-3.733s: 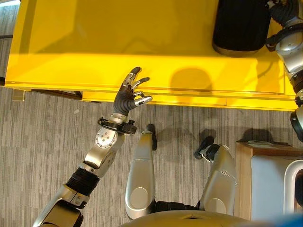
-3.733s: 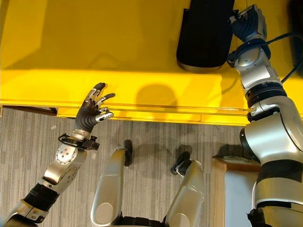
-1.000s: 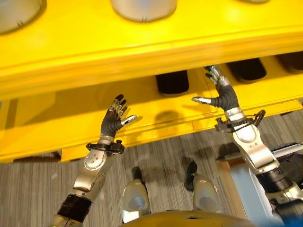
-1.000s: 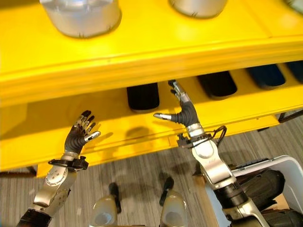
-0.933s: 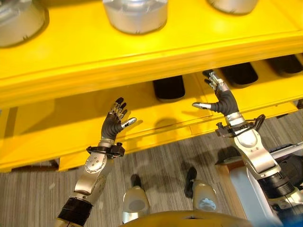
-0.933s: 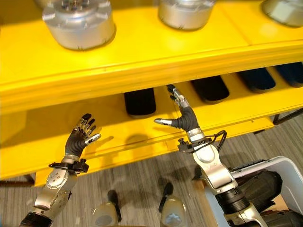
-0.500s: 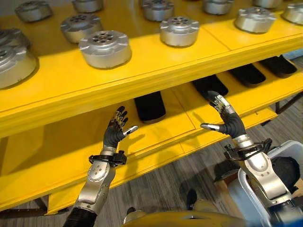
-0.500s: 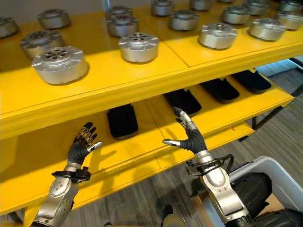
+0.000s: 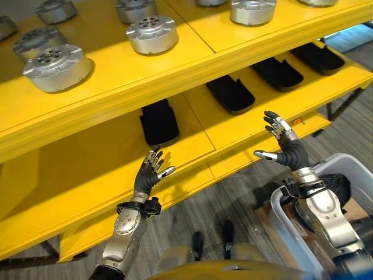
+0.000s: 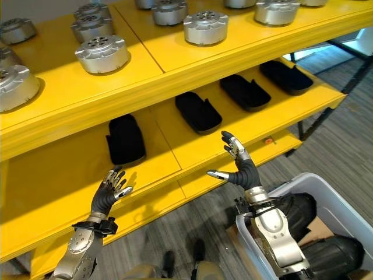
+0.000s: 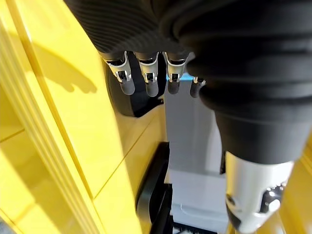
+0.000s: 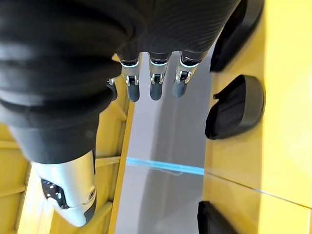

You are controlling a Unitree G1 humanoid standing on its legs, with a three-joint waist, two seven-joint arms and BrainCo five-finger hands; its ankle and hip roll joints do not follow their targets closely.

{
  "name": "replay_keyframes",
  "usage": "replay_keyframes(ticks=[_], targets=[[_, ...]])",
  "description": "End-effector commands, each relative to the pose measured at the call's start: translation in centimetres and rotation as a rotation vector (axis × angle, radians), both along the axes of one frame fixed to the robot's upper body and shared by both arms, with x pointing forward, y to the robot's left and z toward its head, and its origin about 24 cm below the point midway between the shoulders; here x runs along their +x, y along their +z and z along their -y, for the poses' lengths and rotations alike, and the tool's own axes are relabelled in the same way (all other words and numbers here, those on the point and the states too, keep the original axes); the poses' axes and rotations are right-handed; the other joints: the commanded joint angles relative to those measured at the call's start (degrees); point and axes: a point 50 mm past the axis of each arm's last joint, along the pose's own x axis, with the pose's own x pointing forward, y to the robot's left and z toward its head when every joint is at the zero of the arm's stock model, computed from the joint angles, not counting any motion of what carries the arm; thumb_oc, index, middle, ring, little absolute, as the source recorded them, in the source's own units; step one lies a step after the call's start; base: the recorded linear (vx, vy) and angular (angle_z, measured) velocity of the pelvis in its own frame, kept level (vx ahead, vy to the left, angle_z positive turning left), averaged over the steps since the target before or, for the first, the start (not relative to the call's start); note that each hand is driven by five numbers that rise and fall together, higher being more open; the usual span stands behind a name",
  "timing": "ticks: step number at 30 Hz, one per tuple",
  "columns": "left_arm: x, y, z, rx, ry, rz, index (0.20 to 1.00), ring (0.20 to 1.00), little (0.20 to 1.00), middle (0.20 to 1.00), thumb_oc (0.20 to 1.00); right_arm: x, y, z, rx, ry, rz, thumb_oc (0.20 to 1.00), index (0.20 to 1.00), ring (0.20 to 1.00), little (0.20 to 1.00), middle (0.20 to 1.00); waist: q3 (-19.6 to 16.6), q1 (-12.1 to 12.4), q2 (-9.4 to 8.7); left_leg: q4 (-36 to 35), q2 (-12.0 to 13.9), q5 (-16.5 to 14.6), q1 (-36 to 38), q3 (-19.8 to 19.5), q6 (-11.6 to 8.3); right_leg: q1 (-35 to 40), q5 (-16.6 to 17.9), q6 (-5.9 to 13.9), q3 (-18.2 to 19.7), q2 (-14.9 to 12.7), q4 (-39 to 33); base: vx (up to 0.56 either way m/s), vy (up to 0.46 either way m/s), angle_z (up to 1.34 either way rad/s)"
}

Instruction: Move parts from the plastic box to the shelf.

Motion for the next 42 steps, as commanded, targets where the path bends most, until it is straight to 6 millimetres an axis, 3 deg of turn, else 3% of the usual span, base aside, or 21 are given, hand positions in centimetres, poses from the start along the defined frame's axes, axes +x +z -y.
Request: replay_keyframes(ticks=[1,8,14,15,16,17,18,19,21,23,25,26,37,40,41,42], targets=[[0.9,3.2,-1.1,0.035,0.006,0.17,1.0,1.0,1.0,1.0,1.0,-0.3,1.7,-0.7,0.059,0.06,0.09,1.0,1.0,1.0,1.0,1.0,-1.21,-0.04,-0.31,-0.48,5.9,3.94,0.0,5.67,-0.31,6.24,-4.44,5.51,-0.4,0.75,1.34,0.17,0.146,-1.05],[0.7,3.0,-0.8,0.027,-0.016,0.151,1.0,1.0,1.0,1.0,1.0,-0.6,1.0,-0.7,0.075,0.064,0.041,1.0,1.0,1.0,1.0,1.0,-3.21,-1.45,-0.18,-4.24,6.52,3.05,4.54,10.64,1.34,7.39,-4.26,6.8,2.51,-0.07,1.61,0.09,0.131,-0.65],[1.3,3.2,-0.8,0.046,-0.019,0.158,1.0,1.0,1.0,1.0,1.0,-0.2,1.2,-2.2,0.093,0.11,0.048,1.0,1.0,1.0,1.0,1.0,-1.25,-3.26,-0.08,-2.77,6.79,0.92,4.01,18.23,3.23,1.1,-2.43,9.24,10.07,0.64,6.63,-0.07,0.154,-0.69],[1.5,3.4,-0.9,0.048,-0.01,0.168,1.0,1.0,1.0,1.0,1.0,0.0,1.4,-2.7,0.095,0.123,0.059,1.0,1.0,1.0,1.0,1.0,-0.72,-2.87,-0.13,-2.26,7.23,0.49,3.58,19.77,3.33,-0.3,-2.28,9.61,8.93,0.35,7.53,-0.19,0.062,-1.11],[1.6,4.0,-1.5,0.058,0.019,0.189,1.0,1.0,1.0,1.0,1.0,0.6,2.1,-3.7,0.106,0.148,0.092,1.0,1.0,1.0,1.0,1.0,0.11,0.4,0.88,-1.91,9.8,-0.15,3.16,23.9,2.87,-1.56,-4.94,9.22,-6.46,-5.38,11.08,-0.12,0.009,-1.26],[1.5,4.2,-1.8,0.064,0.028,0.195,1.0,1.0,1.0,1.0,1.0,0.9,2.2,-4.3,0.106,0.159,0.099,1.0,1.0,1.0,1.0,1.0,-0.06,1.72,1.29,-2.18,10.97,-0.3,3.28,26.24,2.48,-0.21,-5.67,8.96,-15.46,-9.37,11.8,-0.08,-0.006,-1.87],[1.5,4.2,-1.8,0.064,0.029,0.195,1.0,1.0,1.0,1.0,1.0,0.9,2.2,-4.3,0.106,0.16,0.099,1.0,1.0,1.0,1.0,1.0,0.13,1.45,1.27,-2.16,10.93,-0.32,3.44,26.0,2.48,0.05,-5.81,9.0,-15.7,-9.45,11.88,0.05,-0.026,-2.66],[1.2,4.1,-2.0,0.061,0.03,0.183,1.0,1.0,1.0,1.0,1.0,1.1,2.2,-4.6,0.094,0.167,0.097,1.0,1.0,1.0,1.0,1.0,-0.66,2.05,1.49,-2.77,12.21,-1.45,4.89,28.56,1.92,1.86,-5.0,9.68,-21.29,-14.36,12.3,0.1,-0.04,-2.12],[1.2,4.0,-2.0,0.055,0.036,0.176,1.0,1.0,1.0,1.0,1.0,1.5,2.3,-5.0,0.07,0.167,0.101,1.0,1.0,1.0,1.0,1.0,-1.27,1.72,1.0,-4.23,12.07,-1.87,6.46,29.99,1.88,0.87,-0.08,12.16,-18.52,-18.11,9.91,0.1,-0.123,-1.11],[1.3,4.1,-2.2,0.068,0.05,0.183,1.0,1.0,1.0,1.0,1.0,1.4,2.4,-4.9,0.059,0.16,0.107,1.0,1.0,1.0,1.0,1.0,-1.37,1.59,0.39,-4.0,12.09,-2.56,7.01,31.01,1.73,0.9,3.01,13.42,-17.76,-19.94,7.06,0.05,-0.172,-0.68],[1.2,3.6,-2.3,0.075,0.061,0.161,1.0,1.0,1.0,1.0,1.0,0.8,2.1,-4.3,0.063,0.157,0.087,1.0,1.0,1.0,1.0,1.0,-2.38,1.06,-1.66,-2.83,12.85,-3.11,7.82,32.09,0.53,3.37,3.49,13.97,-18.68,-17.89,3.54,0.13,-0.361,-0.11],[1.1,3.3,-2.2,0.061,0.061,0.151,1.0,1.0,1.0,1.0,1.0,0.5,2.0,-3.8,0.056,0.15,0.084,1.0,1.0,1.0,1.0,1.0,-2.91,0.48,-1.72,-2.25,14.18,-3.07,8.08,31.84,-0.33,4.03,3.0,13.62,-18.35,-16.43,2.68,0.13,-0.361,-0.08],[1.1,2.7,-1.2,0.027,0.02,0.126,1.0,1.0,1.0,1.0,1.0,-0.3,2.6,-2.0,0.071,0.102,0.106,1.0,1.0,1.0,1.0,1.0,-3.16,-2.92,0.06,0.51,21.71,0.18,8.64,33.19,-5.52,5.83,-2.78,9.65,-17.2,-9.15,1.37,0.07,-0.213,-0.15],[1.3,2.7,-0.9,0.023,0.014,0.128,1.0,1.0,1.0,1.0,1.0,-0.4,2.6,-1.6,0.081,0.089,0.11,1.0,1.0,1.0,1.0,1.0,-1.81,-3.1,0.49,9.55,24.71,1.98,4.76,31.79,-7.15,5.96,-5.12,7.5,-16.61,-7.25,2.33,0.03,-0.271,-0.01],[1.3,2.8,-0.9,0.016,0.019,0.136,1.0,1.0,1.0,1.0,1.0,-0.4,2.7,-1.6,0.076,0.097,0.111,1.0,1.0,1.0,1.0,1.0,0.02,-2.42,0.02,16.57,25.01,5.09,1.93,29.95,-7.14,5.85,-5.21,5.78,-16.5,-7.02,2.71,-0.05,-0.257,0.01],[1.4,2.9,-0.9,0.011,0.029,0.141,1.0,1.0,1.0,1.0,1.0,-0.4,2.8,-1.7,0.074,0.106,0.113,1.0,1.0,1.0,1.0,1.0,1.24,-1.92,-0.04,20.57,24.06,5.49,-0.13,26.82,-7.44,5.74,-5.6,5.18,-16.01,-6.79,3.23,-0.06,-0.184,-0.05]])
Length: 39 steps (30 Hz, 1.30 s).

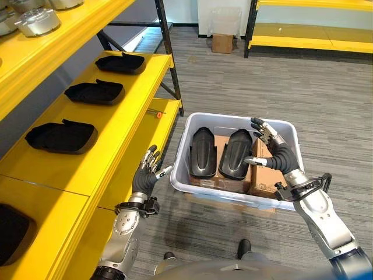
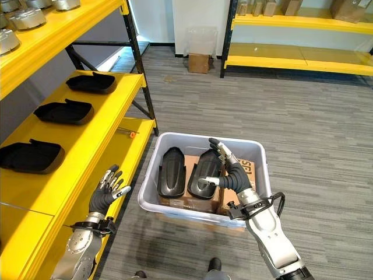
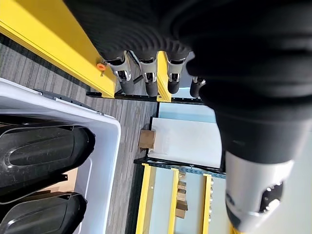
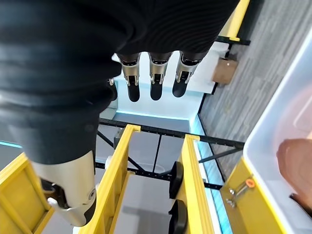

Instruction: Move parts from the plastic box to the shelf.

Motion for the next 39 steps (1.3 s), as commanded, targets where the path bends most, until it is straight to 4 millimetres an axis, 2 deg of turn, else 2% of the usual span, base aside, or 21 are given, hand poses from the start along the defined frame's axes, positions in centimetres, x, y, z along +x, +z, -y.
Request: replay_keyframes(ticks=[1,2,3,5,6,7,8,9,10,11,12,14,18,24,27,30,31,39], targets=[[1.3,2.7,-0.8,0.022,0.009,0.138,1.0,1.0,1.0,1.0,1.0,0.2,3.9,-0.9,0.09,0.051,0.195,1.0,1.0,1.0,1.0,1.0,4.92,1.96,-3.79,17.1,-2.89,0.45,-4.45,-9.3,-3.6,0.76,-1.35,-1.36,1.8,0.57,0.95,-0.02,-0.053,-0.23],[1.4,2.8,-0.7,0.017,0.006,0.143,1.0,1.0,1.0,1.0,1.0,0.3,4.0,-0.9,0.089,0.049,0.2,1.0,1.0,1.0,1.0,1.0,5.4,1.95,-3.91,14.89,-2.89,0.52,-5.59,-10.23,-3.18,0.44,-1.44,-1.17,1.91,0.39,1.09,0.0,0.013,-0.39],[1.5,3.0,-0.6,0.017,0.0,0.148,1.0,1.0,1.0,1.0,1.0,0.4,4.2,-0.9,0.084,0.048,0.207,1.0,1.0,1.0,1.0,1.0,5.58,1.72,-3.84,10.06,-1.7,0.18,-5.66,-10.51,-2.61,-0.1,-1.67,-0.57,2.19,0.21,1.23,0.03,0.094,-0.4],[1.9,3.6,-0.3,0.005,0.0,0.179,1.0,1.0,1.0,1.0,1.0,0.8,4.3,-0.9,0.08,0.036,0.214,1.0,1.0,1.0,1.0,1.0,6.1,1.62,-3.6,0.25,1.77,3.16,-5.97,-10.66,-2.91,-1.67,-2.08,0.51,3.09,-0.85,2.83,0.05,0.138,-0.13],[1.9,3.6,-0.3,0.005,0.0,0.179,1.0,1.0,1.0,1.0,1.0,0.8,4.3,-0.9,0.079,0.036,0.215,1.0,1.0,1.0,1.0,1.0,6.18,1.77,-3.69,-0.74,1.66,3.59,-5.23,-10.3,-3.01,-1.76,-2.44,0.53,3.31,-0.96,3.28,0.05,0.157,0.04],[2.2,3.9,-0.1,0.016,-0.005,0.193,1.0,1.0,1.0,1.0,1.0,1.1,4.2,-0.8,0.08,0.028,0.212,1.0,1.0,1.0,1.0,1.0,6.5,1.84,-3.11,-5.22,3.35,6.52,-6.18,-11.41,-3.34,-2.75,-3.06,1.05,3.72,-1.74,4.81,0.11,0.219,-0.05],[2.4,4.1,-0.1,0.003,-0.004,0.204,1.0,1.0,1.0,1.0,1.0,1.0,4.1,-0.6,0.086,0.014,0.208,1.0,1.0,1.0,1.0,1.0,7.02,1.4,-2.48,-6.74,3.71,6.01,-5.09,-11.44,-3.4,-4.29,-4.02,1.64,4.86,-3.18,8.28,0.1,0.225,-0.12],[2.4,4.1,-0.1,0.003,-0.005,0.205,1.0,1.0,1.0,1.0,1.0,1.0,4.2,-0.6,0.086,0.014,0.208,1.0,1.0,1.0,1.0,1.0,6.92,1.48,-2.47,-6.76,3.71,6.11,-5.24,-11.37,-3.36,-4.52,-3.92,1.62,4.95,-3.18,8.3,0.11,0.199,-0.25],[2.5,4.1,0.0,0.009,-0.01,0.202,1.0,1.0,1.0,1.0,1.0,1.0,4.1,-0.6,0.085,0.016,0.205,1.0,1.0,1.0,1.0,1.0,7.08,1.72,-2.26,-4.86,2.81,4.87,-5.51,-12.06,-3.33,-5.27,-3.86,1.91,5.69,-3.58,9.87,0.07,0.145,-0.33],[2.7,4.5,0.1,0.011,-0.023,0.218,1.0,1.0,1.0,1.0,1.0,1.0,4.2,-0.7,0.087,0.018,0.211,1.0,1.0,1.0,1.0,1.0,7.36,1.4,-1.8,-4.75,2.79,5.41,-5.72,-10.89,-3.86,-5.81,-3.67,1.85,5.77,-4.07,10.59,0.12,0.239,-0.5],[2.7,4.7,0.2,-0.006,-0.03,0.226,1.0,1.0,1.0,1.0,1.0,1.0,4.2,-0.6,0.098,0.006,0.211,1.0,1.0,1.0,1.0,1.0,7.6,1.06,-1.69,-3.83,2.38,4.03,-5.72,-9.36,-3.63,-5.88,-3.64,2.21,5.79,-5.01,10.95,0.13,0.36,-0.21],[3.1,5.2,0.3,-0.013,-0.048,0.25,1.0,1.0,1.0,1.0,1.0,1.4,4.7,-0.8,0.121,-0.018,0.238,1.0,1.0,1.0,1.0,1.0,10.09,0.83,-2.24,2.33,-1.07,-2.28,-7.22,-7.74,-2.1,-7.25,-1.66,3.97,9.61,-7.69,10.46,0.09,0.449,-0.14],[3.9,6.7,0.4,0.017,-0.053,0.315,1.0,1.0,1.0,1.0,1.0,2.1,5.5,-0.8,0.081,-0.052,0.291,1.0,1.0,1.0,1.0,1.0,12.11,0.39,-2.82,4.11,-2.61,-3.78,-9.68,-5.46,-1.65,-9.25,1.64,5.06,11.03,-9.1,6.96,0.01,0.223,-0.67],[4.9,8.2,1.2,0.008,-0.04,0.381,1.0,1.0,1.0,1.0,1.0,3.3,6.9,-0.7,0.073,-0.14,0.368,1.0,1.0,1.0,1.0,1.0,13.19,0.24,-3.22,2.08,-4.04,-3.12,-11.93,-3.18,-1.54,-11.8,5.81,6.4,11.34,-9.99,2.53,0.02,0.069,-0.11],[5.4,9.0,2.0,-0.014,-0.045,0.416,1.0,1.0,1.0,1.0,1.0,4.2,8.0,-0.3,0.092,-0.239,0.432,1.0,1.0,1.0,1.0,1.0,14.17,0.27,-2.46,1.28,-4.6,-2.29,-14.65,-2.55,-1.57,-14.75,7.83,6.94,11.62,-10.35,0.97,-0.02,0.008,-0.11],[5.8,9.2,3.1,-0.032,-0.066,0.423,1.0,1.0,1.0,1.0,1.0,4.8,8.8,-0.6,0.132,-0.282,0.468,1.0,1.0,1.0,1.0,1.0,15.08,0.45,-1.85,1.36,-4.54,-1.96,-16.2,-2.56,-1.63,-16.45,8.47,7.21,11.83,-10.45,1.01,-0.04,-0.018,-0.11],[6.1,9.6,3.8,-0.04,-0.084,0.434,1.0,1.0,1.0,1.0,1.0,5.4,9.5,-1.4,0.154,-0.283,0.492,1.0,1.0,1.0,1.0,1.0,16.31,0.58,-1.41,1.74,-4.27,-1.78,-17.45,-2.39,-1.67,-18.2,8.85,7.3,12.04,-10.36,1.62,-0.06,-0.021,-0.08],[6.6,10.1,5.2,-0.059,-0.122,0.446,1.0,1.0,1.0,1.0,1.0,6.9,9.6,-3.3,0.229,-0.258,0.456,1.0,1.0,1.0,1.0,1.0,18.14,1.22,-0.64,2.29,-3.72,-1.34,-19.76,-2.51,-1.83,-21.21,8.94,7.14,12.27,-10.29,2.98,-0.02,-0.01,-0.01]])
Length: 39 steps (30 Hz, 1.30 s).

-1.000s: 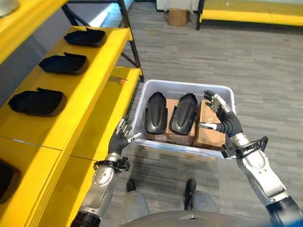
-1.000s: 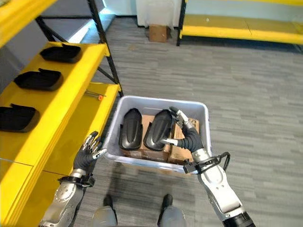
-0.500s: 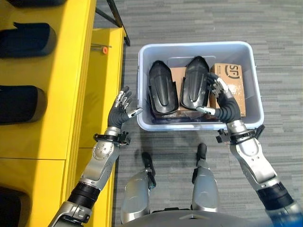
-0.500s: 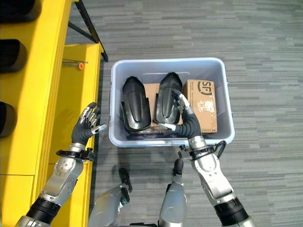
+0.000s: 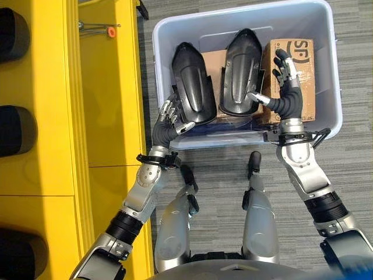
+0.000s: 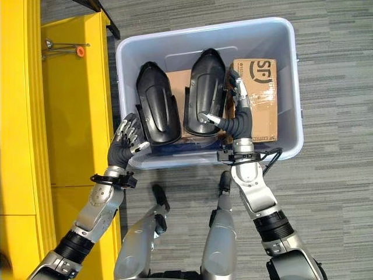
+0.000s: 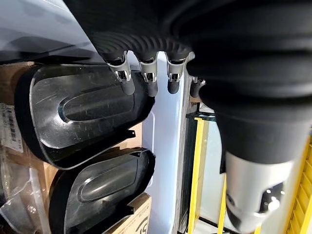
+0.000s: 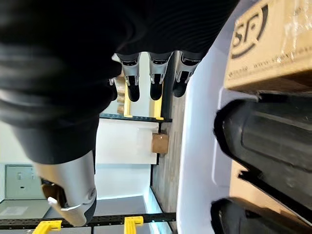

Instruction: Move parts from the plastic box to the shelf.

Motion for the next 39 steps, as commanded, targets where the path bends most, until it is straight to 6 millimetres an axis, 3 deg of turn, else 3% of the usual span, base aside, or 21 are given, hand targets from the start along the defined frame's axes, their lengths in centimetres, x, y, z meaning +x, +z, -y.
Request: replay_keyframes(ticks=[1,6,10,27,39], targets=[[-0.5,1.9,-0.2,-0.021,0.007,0.108,1.0,1.0,1.0,1.0,1.0,-0.5,1.7,-1.3,0.091,0.064,0.095,1.0,1.0,1.0,1.0,1.0,-1.42,1.29,-1.28,3.04,4.31,2.02,-2.98,-3.72,-3.06,-1.1,-0.89,3.17,-0.41,-2.36,5.99,-0.04,-0.034,0.02],[-0.3,2.3,0.3,-0.014,0.003,0.114,1.0,1.0,1.0,1.0,1.0,-0.2,1.3,-3.5,0.112,0.171,0.049,1.0,1.0,1.0,1.0,1.0,0.18,1.58,-1.34,3.48,4.32,2.04,-4.16,-4.67,-3.01,-1.67,-1.04,2.95,-1.06,-2.47,6.68,-0.02,-0.009,0.05],[-0.1,2.5,0.3,-0.013,0.013,0.124,1.0,1.0,1.0,1.0,1.0,0.1,1.0,-3.6,0.112,0.164,0.032,1.0,1.0,1.0,1.0,1.0,0.87,1.88,-1.1,3.79,3.98,2.09,-5.24,-5.27,-2.96,-2.21,-1.09,2.79,-1.61,-2.79,7.08,-0.02,0.001,0.11],[-0.1,2.8,0.5,-0.024,0.021,0.139,1.0,1.0,1.0,1.0,1.0,1.3,-1.2,-1.6,0.152,0.026,-0.058,1.0,1.0,1.0,1.0,1.0,2.42,1.72,0.44,4.54,4.34,0.99,-7.58,-5.1,-3.62,-6.14,-2.15,3.21,-0.17,-2.89,8.78,0.0,0.007,-0.01],[-0.3,2.8,0.7,-0.047,0.001,0.14,1.0,1.0,1.0,1.0,1.0,3.3,-0.8,1.8,0.168,-0.169,-0.06,1.0,1.0,1.0,1.0,1.0,2.45,2.1,2.34,3.13,4.54,1.98,-8.73,-5.01,-3.97,-9.35,-2.81,3.24,0.13,-2.44,10.24,0.0,-0.002,0.0]])
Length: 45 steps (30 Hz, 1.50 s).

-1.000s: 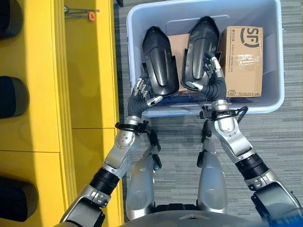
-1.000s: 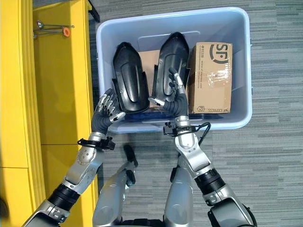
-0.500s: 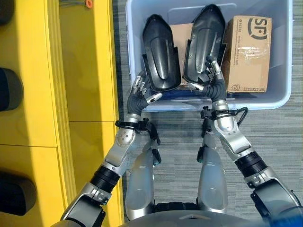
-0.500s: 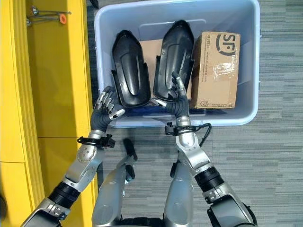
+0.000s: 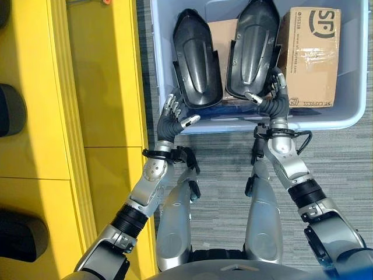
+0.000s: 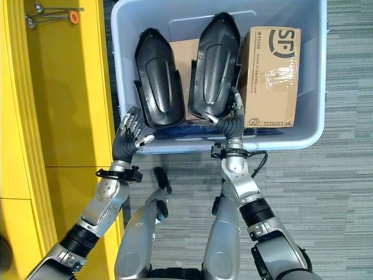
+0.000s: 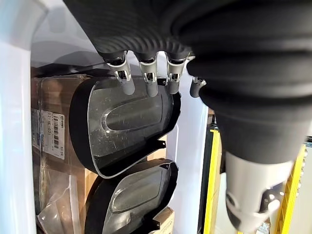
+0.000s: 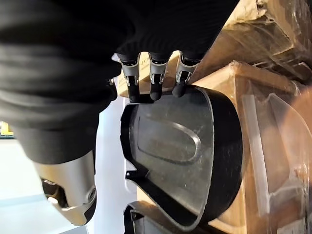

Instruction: Move parts from the plastic box to the shelf.

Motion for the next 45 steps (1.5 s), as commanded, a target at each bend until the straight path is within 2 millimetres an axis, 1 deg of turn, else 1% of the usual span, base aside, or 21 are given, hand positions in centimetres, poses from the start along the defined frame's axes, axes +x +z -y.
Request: replay_keyframes(ticks=[1,5,6,7,12,17,20,25,29,31,36,37,39,44,45], targets=[[-1.0,1.7,-0.3,-0.02,-0.024,0.114,1.0,1.0,1.0,1.0,1.0,-0.3,2.3,1.0,0.035,-0.043,0.134,1.0,1.0,1.0,1.0,1.0,-0.92,0.86,1.47,2.12,4.63,0.23,-2.2,-4.03,-4.41,-1.7,-2.77,3.48,-0.36,-2.09,6.44,0.0,0.0,0.0],[-0.9,1.9,-0.4,-0.017,-0.024,0.121,1.0,1.0,1.0,1.0,1.0,0.1,2.6,2.1,0.017,-0.09,0.135,1.0,1.0,1.0,1.0,1.0,-0.92,0.92,1.67,2.13,4.77,0.2,-2.52,-3.98,-4.5,-2.44,-2.97,3.53,-0.22,-2.05,6.99,0.0,0.0,0.0],[-0.9,1.9,-0.4,-0.017,-0.024,0.122,1.0,1.0,1.0,1.0,1.0,0.1,2.6,2.1,0.017,-0.09,0.135,1.0,1.0,1.0,1.0,1.0,-0.92,0.93,1.68,2.13,4.78,0.2,-2.54,-3.98,-4.5,-2.47,-2.98,3.53,-0.21,-2.04,7.01,0.0,0.0,0.0],[-0.9,1.9,-0.4,-0.018,-0.027,0.122,1.0,1.0,1.0,1.0,1.0,0.3,2.8,2.6,0.01,-0.114,0.136,1.0,1.0,1.0,1.0,1.0,-0.92,1.01,1.8,2.08,4.77,0.25,-2.66,-3.99,-4.55,-2.87,-3.09,3.48,-0.1,-2.0,7.32,0.0,0.0,0.0],[-1.0,2.0,-0.6,-0.026,-0.022,0.127,1.0,1.0,1.0,1.0,1.0,0.7,3.2,4.2,-0.01,-0.174,0.132,1.0,1.0,1.0,1.0,1.0,-0.92,1.2,2.07,1.67,4.81,0.56,-3.02,-4.09,-4.72,-3.7,-3.37,3.53,0.0,-1.9,7.83,0.0,-0.011,-0.02],[-0.9,2.1,-0.3,-0.041,-0.038,0.126,1.0,1.0,1.0,1.0,1.0,1.9,3.5,5.6,0.022,-0.232,0.101,1.0,1.0,1.0,1.0,1.0,-0.92,1.63,2.65,1.39,4.85,0.76,-3.55,-4.31,-4.72,-4.92,-3.7,3.36,0.23,-1.61,8.73,0.0,0.0,0.0],[-0.9,2.2,-0.1,-0.04,-0.048,0.128,1.0,1.0,1.0,1.0,1.0,2.3,3.6,5.7,0.021,-0.232,0.084,1.0,1.0,1.0,1.0,1.0,-0.92,1.77,2.85,1.11,4.76,0.83,-3.59,-4.27,-4.7,-5.24,-3.79,3.31,0.25,-1.57,8.89,0.0,0.0,0.0],[-0.8,2.3,0.0,-0.042,-0.054,0.136,1.0,1.0,1.0,1.0,1.0,2.8,3.8,5.4,-0.003,-0.215,0.068,1.0,1.0,1.0,1.0,1.0,-0.92,1.94,3.11,1.01,4.71,0.91,-3.7,-4.3,-4.71,-5.62,-3.9,3.18,0.23,-1.55,9.22,0.0,0.0,0.0],[-0.8,2.4,0.0,-0.045,-0.05,0.137,1.0,1.0,1.0,1.0,1.0,2.7,4.0,4.9,-0.017,-0.191,0.082,1.0,1.0,1.0,1.0,1.0,-0.92,1.89,3.02,0.99,4.76,0.96,-3.84,-4.31,-4.73,-5.81,-3.96,3.11,0.05,-1.62,9.4,0.0,0.0,0.0],[-0.7,2.4,-0.1,-0.04,-0.042,0.138,1.0,1.0,1.0,1.0,1.0,2.4,3.9,4.2,-0.035,-0.163,0.095,1.0,1.0,1.0,1.0,1.0,-0.92,1.75,2.79,1.1,4.83,0.89,-3.93,-4.33,-4.75,-5.79,-4.03,3.07,-0.03,-1.6,9.46,0.0,0.0,0.0],[-0.6,2.6,-0.4,-0.041,-0.024,0.145,1.0,1.0,1.0,1.0,1.0,1.5,4.7,3.2,-0.065,-0.126,0.156,1.0,1.0,1.0,1.0,1.0,-0.92,1.53,2.33,1.49,4.74,0.72,-4.18,-4.64,-4.78,-5.78,-4.14,3.01,-0.12,-1.58,9.7,0.0,0.0,0.0],[-0.7,2.7,-0.4,-0.037,-0.022,0.146,1.0,1.0,1.0,1.0,1.0,1.1,5.2,2.7,-0.093,-0.108,0.191,1.0,1.0,1.0,1.0,1.0,-0.92,1.42,2.1,1.8,4.82,0.62,-4.43,-4.78,-4.71,-5.8,-4.2,2.92,-0.16,-1.55,9.85,0.0,0.0,0.0],[-0.6,2.7,-0.5,-0.033,-0.016,0.15,1.0,1.0,1.0,1.0,1.0,0.6,5.5,2.4,-0.114,-0.104,0.221,1.0,1.0,1.0,1.0,1.0,-0.92,1.29,1.88,1.95,4.75,0.47,-4.47,-4.92,-4.66,-5.69,-4.2,2.92,-0.17,-1.5,9.88,0.01,-0.002,0.05],[-0.6,2.8,-0.7,-0.029,-0.008,0.154,1.0,1.0,1.0,1.0,1.0,-0.5,6.7,1.5,-0.124,-0.084,0.307,1.0,1.0,1.0,1.0,1.0,-0.93,1.18,1.52,1.98,4.58,0.29,-4.29,-5.04,-4.52,-5.33,-4.13,2.97,-0.31,-1.61,9.8,-0.01,0.003,0.02],[-0.7,2.8,-0.7,-0.027,-0.01,0.155,1.0,1.0,1.0,1.0,1.0,-0.9,7.4,1.0,-0.122,-0.067,0.347,1.0,1.0,1.0,1.0,1.0,-0.92,1.06,1.25,2.1,4.53,1.44,-5.06,-4.52,-3.93,-5.89,-2.98,2.42,-0.49,-1.67,9.42,0.0,0.0,0.0]])
